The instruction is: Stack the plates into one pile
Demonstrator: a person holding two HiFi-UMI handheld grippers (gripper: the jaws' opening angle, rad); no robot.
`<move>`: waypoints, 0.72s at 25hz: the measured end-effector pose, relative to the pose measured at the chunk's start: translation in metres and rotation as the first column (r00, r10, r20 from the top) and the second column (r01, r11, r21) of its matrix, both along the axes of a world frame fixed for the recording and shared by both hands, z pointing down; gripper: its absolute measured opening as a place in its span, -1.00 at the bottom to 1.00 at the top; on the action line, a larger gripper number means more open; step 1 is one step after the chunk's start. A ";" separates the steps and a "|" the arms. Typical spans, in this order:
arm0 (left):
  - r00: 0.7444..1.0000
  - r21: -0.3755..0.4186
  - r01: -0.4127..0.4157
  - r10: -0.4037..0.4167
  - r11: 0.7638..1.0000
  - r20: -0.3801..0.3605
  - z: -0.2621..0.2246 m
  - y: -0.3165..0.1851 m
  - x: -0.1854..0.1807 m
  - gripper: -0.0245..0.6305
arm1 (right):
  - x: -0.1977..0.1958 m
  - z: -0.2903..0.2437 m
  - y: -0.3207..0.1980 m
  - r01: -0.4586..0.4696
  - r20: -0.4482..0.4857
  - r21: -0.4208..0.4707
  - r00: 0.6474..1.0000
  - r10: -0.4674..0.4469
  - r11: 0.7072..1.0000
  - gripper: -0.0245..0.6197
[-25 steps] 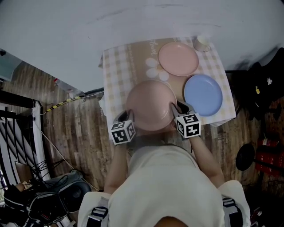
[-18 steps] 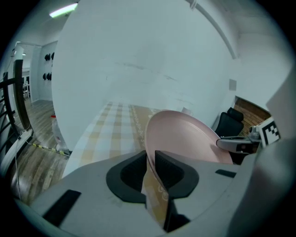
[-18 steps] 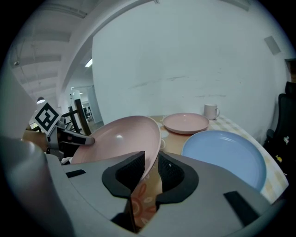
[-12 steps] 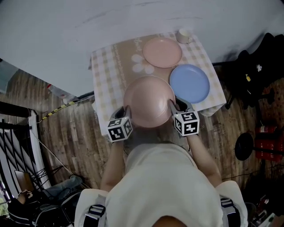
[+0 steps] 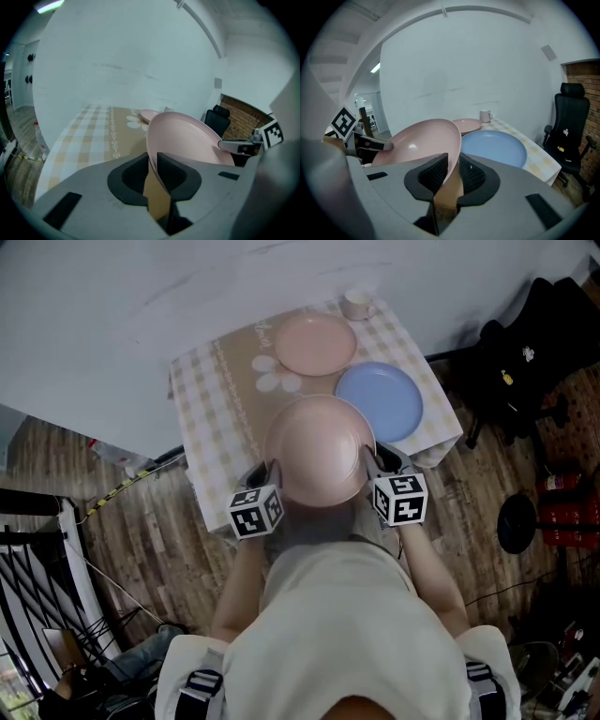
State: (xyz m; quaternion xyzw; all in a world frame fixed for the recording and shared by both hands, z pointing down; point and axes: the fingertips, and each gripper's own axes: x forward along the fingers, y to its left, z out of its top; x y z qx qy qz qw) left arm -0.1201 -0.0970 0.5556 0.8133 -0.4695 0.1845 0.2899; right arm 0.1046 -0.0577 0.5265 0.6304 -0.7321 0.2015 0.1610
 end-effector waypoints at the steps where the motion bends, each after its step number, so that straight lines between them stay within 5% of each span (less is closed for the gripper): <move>1: 1.000 0.002 -0.012 0.012 1.000 0.000 -0.001 -0.001 0.005 -0.77 | 0.005 -0.001 0.002 -0.012 -0.001 0.003 1.000 0.012 1.000 -0.72; 18: 0.991 -0.011 -0.132 0.132 0.991 0.001 0.000 -0.039 0.111 -0.77 | 0.105 0.003 -0.013 -0.143 -0.018 -0.021 0.990 0.143 0.989 -0.74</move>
